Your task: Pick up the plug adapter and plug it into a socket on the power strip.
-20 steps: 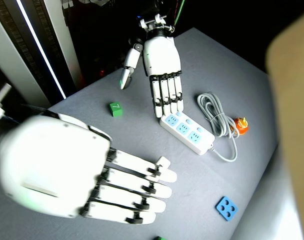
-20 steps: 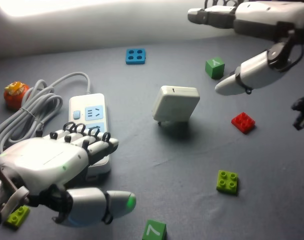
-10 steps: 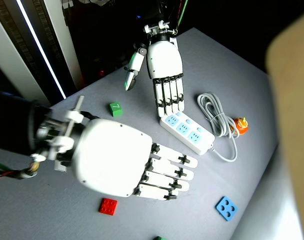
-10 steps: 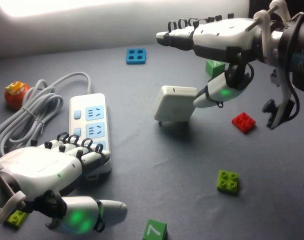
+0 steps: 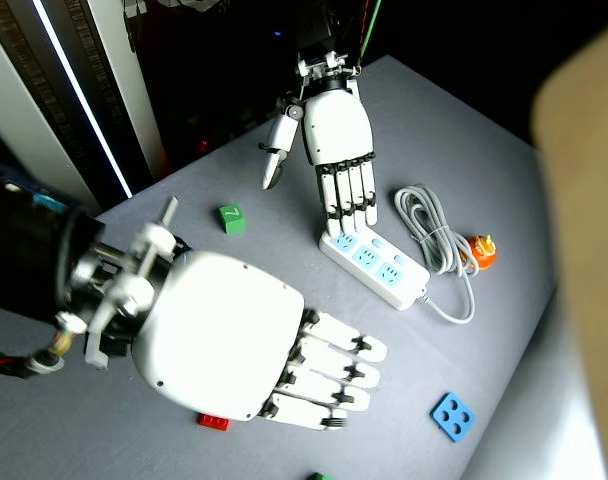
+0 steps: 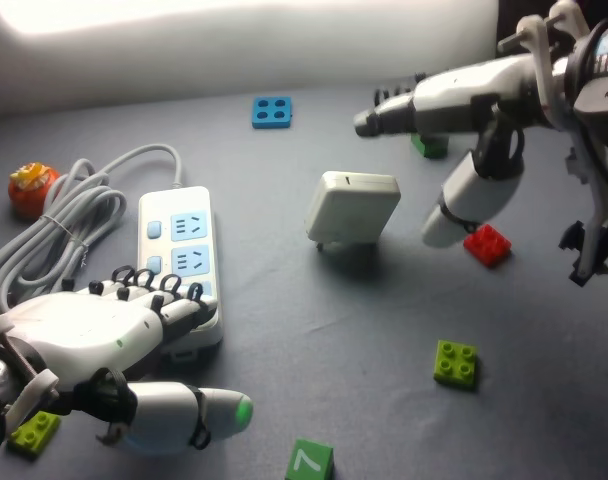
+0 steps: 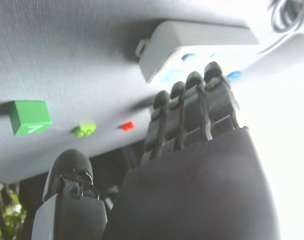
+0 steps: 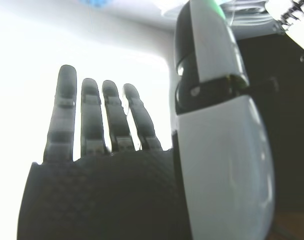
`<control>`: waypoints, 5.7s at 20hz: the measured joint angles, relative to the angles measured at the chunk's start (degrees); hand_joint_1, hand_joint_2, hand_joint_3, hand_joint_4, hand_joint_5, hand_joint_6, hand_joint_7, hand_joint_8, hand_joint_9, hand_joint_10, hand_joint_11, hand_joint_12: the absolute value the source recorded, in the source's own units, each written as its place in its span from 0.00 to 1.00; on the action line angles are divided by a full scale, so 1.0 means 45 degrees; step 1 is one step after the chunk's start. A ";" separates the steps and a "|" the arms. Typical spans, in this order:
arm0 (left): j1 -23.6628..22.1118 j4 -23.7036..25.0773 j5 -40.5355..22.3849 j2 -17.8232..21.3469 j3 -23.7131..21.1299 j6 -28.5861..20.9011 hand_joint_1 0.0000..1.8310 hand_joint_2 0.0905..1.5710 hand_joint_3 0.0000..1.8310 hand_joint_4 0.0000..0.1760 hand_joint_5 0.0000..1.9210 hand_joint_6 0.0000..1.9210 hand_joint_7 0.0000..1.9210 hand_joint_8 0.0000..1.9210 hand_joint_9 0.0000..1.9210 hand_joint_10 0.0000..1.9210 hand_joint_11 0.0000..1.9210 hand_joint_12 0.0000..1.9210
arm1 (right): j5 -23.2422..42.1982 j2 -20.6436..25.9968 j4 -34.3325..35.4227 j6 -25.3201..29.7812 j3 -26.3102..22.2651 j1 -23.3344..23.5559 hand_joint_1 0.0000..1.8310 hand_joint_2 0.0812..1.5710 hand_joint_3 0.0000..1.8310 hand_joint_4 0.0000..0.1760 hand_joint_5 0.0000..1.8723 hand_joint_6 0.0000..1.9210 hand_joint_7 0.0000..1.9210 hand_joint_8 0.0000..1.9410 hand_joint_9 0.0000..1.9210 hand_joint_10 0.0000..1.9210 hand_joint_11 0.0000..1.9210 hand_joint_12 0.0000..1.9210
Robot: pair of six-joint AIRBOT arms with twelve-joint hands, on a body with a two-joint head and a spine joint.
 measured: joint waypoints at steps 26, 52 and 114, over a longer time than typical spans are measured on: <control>0.0107 -0.0631 -0.0306 -0.0466 0.0185 0.0000 0.00 0.71 0.00 0.00 0.05 0.00 0.04 0.00 0.03 0.00 0.00 0.03 | 0.0631 -0.3677 0.3381 -0.2161 0.4337 -0.0865 0.69 0.63 0.00 0.00 0.03 0.00 0.02 0.00 0.03 0.00 0.00 0.26; 0.0131 -0.0918 -0.0287 -0.0466 0.0170 -0.0005 0.00 0.71 0.00 0.00 0.05 0.00 0.05 0.00 0.03 0.00 0.01 0.01 | 0.1146 -0.4303 0.3371 -0.2045 0.5119 -0.1535 0.76 0.63 0.00 0.00 0.03 0.00 0.02 0.00 0.03 0.00 0.00 0.24; 0.0180 -0.0923 -0.0452 -0.0704 0.0185 0.0005 0.00 0.71 0.00 0.00 0.06 0.00 0.05 0.00 0.04 0.00 0.00 0.11 | -0.1520 -0.8990 -0.5965 0.1778 0.6742 0.0670 0.68 0.68 0.00 0.00 0.52 0.47 0.58 0.45 0.64 0.05 0.41 0.49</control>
